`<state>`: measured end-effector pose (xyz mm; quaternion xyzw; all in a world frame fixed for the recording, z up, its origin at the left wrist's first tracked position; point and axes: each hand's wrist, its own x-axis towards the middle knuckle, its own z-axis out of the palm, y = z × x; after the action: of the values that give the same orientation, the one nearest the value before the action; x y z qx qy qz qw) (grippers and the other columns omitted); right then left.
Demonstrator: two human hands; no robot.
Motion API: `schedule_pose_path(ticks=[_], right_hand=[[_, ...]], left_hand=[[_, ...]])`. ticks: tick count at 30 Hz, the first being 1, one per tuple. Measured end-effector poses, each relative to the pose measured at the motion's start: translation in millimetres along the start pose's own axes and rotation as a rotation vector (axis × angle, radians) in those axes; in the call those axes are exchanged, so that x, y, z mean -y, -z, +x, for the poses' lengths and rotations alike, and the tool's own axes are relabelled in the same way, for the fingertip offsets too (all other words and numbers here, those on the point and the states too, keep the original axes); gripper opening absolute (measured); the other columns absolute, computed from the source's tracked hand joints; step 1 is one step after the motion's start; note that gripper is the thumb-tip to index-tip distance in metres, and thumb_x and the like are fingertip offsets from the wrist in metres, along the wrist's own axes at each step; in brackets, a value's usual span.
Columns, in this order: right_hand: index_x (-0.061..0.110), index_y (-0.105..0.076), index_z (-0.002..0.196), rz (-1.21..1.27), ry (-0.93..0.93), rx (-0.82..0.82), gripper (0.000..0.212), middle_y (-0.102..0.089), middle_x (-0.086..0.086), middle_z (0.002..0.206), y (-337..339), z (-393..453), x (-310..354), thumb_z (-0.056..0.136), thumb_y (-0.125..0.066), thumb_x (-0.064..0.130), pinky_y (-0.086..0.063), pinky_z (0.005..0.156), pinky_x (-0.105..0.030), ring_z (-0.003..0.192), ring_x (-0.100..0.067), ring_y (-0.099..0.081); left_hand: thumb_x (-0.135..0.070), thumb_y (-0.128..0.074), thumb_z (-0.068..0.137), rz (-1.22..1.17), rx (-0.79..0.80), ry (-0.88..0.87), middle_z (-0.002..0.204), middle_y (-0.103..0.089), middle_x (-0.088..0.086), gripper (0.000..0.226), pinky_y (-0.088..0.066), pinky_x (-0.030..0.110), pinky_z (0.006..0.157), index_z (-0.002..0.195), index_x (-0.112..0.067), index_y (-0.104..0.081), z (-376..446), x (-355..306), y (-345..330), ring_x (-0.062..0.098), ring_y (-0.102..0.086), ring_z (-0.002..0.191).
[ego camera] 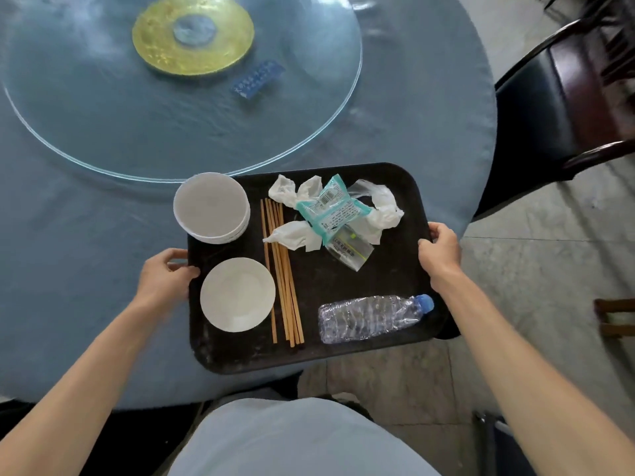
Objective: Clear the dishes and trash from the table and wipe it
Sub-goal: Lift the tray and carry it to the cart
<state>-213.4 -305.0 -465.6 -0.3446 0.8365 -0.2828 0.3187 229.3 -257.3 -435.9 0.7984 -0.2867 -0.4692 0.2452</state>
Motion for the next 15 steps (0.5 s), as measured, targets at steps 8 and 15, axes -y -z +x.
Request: schedule_pose_path(ticks=[8, 15], right_hand=[[0.012, -0.068, 0.122, 0.105, -0.118, -0.213, 0.039, -0.068, -0.001, 0.104, 113, -32, -57, 0.089, -0.054, -0.003, -0.050, 0.085, -0.033, 0.101, -0.021, -0.063], [0.013, -0.067, 0.121, 0.191, -0.261, -0.410, 0.035, -0.067, -0.004, 0.107, 227, -84, -134, 0.090, -0.055, -0.002, -0.043, 0.080, -0.030, 0.098, -0.022, -0.059]], left_hand=[[0.007, -0.066, 0.087, 0.147, 0.161, -0.200, 0.088, -0.069, 0.013, 0.026, -0.060, 0.040, 0.067, 0.107, -0.010, -0.065, -37, -70, -65, 0.028, -0.064, 0.071], [0.010, -0.065, 0.086, 0.279, 0.373, -0.374, 0.081, -0.066, 0.012, 0.024, -0.056, 0.034, 0.063, 0.099, -0.011, -0.066, -96, -135, -155, 0.028, -0.060, 0.067]])
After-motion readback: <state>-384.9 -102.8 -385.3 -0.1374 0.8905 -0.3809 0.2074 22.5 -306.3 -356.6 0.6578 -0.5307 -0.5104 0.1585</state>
